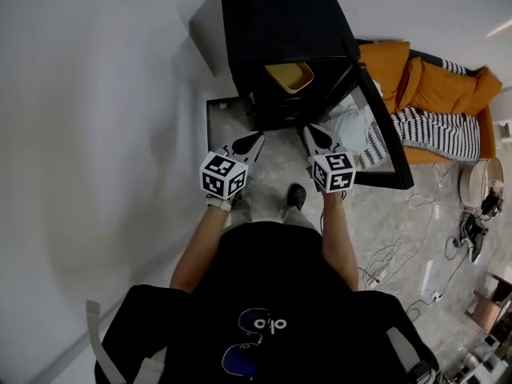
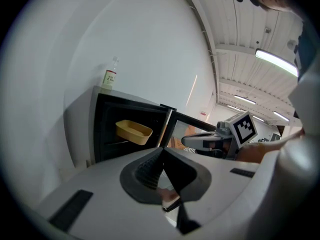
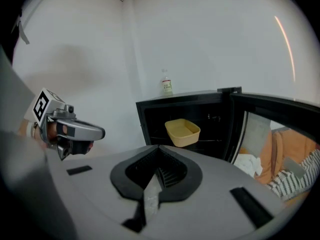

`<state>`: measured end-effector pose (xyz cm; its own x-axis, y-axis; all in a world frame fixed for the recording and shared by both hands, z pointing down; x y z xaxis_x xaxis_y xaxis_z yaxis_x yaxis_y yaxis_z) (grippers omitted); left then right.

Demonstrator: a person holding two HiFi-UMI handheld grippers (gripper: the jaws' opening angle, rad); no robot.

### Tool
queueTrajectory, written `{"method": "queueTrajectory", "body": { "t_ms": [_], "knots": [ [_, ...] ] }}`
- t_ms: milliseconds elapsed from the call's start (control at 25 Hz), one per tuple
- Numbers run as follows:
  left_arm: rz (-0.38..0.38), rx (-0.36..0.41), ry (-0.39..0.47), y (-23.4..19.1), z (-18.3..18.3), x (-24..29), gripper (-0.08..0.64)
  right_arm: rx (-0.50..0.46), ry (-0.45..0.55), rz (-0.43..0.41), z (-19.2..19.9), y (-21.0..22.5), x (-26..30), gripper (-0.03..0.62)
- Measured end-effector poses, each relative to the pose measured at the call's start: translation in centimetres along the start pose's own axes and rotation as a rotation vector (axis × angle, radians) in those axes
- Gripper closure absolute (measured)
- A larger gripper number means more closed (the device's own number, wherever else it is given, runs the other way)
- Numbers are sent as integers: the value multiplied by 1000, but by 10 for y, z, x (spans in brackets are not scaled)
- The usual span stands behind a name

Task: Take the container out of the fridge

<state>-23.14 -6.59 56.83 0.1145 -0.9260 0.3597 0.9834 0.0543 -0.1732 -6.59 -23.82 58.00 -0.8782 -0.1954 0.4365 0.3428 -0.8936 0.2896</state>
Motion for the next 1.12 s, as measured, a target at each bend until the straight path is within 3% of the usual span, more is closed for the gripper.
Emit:
{"method": "queueTrajectory", "body": {
  "t_ms": [520,1120],
  "knots": [
    [-1,57,-40,10,22,13,555,20,-8,-11,43,24,8,583],
    [18,188,-74,-5,-1,62,555,-14,123,-61,28,57,74,583]
  ]
}}
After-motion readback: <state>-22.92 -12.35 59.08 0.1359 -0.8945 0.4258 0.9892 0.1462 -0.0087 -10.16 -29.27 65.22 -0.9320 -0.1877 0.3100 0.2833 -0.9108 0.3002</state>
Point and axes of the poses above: the fingertips, and each gripper's own axes: x forward along the fingers, y to its right, z out of its underside, the point moved 10 cm from there along -x, backward along the fingers, and after that the axes turned 8 degrees about x, right-handed, at the moved point
